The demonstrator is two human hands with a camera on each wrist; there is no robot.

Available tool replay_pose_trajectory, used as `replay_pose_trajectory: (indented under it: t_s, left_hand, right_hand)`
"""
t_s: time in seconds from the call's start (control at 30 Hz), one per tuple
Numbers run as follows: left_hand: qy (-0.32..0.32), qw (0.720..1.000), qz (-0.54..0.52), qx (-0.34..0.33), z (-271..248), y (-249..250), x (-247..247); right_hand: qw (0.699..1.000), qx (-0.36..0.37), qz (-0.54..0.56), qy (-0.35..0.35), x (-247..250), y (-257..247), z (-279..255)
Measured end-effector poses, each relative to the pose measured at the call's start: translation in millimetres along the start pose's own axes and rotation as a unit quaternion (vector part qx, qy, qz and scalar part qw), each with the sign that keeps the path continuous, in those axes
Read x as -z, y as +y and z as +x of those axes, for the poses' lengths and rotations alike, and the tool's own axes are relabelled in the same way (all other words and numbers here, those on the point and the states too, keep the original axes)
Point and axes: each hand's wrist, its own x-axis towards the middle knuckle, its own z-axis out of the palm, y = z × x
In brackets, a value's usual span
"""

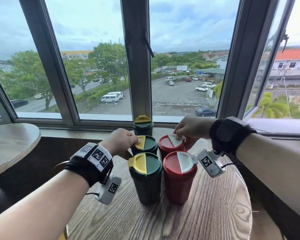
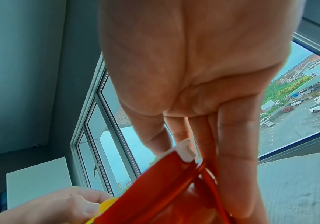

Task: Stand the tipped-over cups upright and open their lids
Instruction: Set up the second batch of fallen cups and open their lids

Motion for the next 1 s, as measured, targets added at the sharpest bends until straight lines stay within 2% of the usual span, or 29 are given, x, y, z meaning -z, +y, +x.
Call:
replay_pose_trajectory:
  t_s: [0.3, 0.67, 1.0]
  left_hand:
    - [-0.004, 1.0, -0.018, -0.009, -5.0, 0.3, -2.2]
    - [0.009, 0.999, -0.015, -0.038, -4.0, -0.7, -6.3]
    - [0.005, 0.999, -0.024, -0.042, -6.2, 0.2, -8.1]
  right_hand:
    - [0.999, -0.003, -0.045, -0.031, -0.5, -4.7, -4.5]
    - [0.997, 0.033, -0.07, 0.014, 3.5, -4.6, -5.2]
    - [0.996, 0.01, -0.087, 0.009, 4.5, -2.4, -4.6]
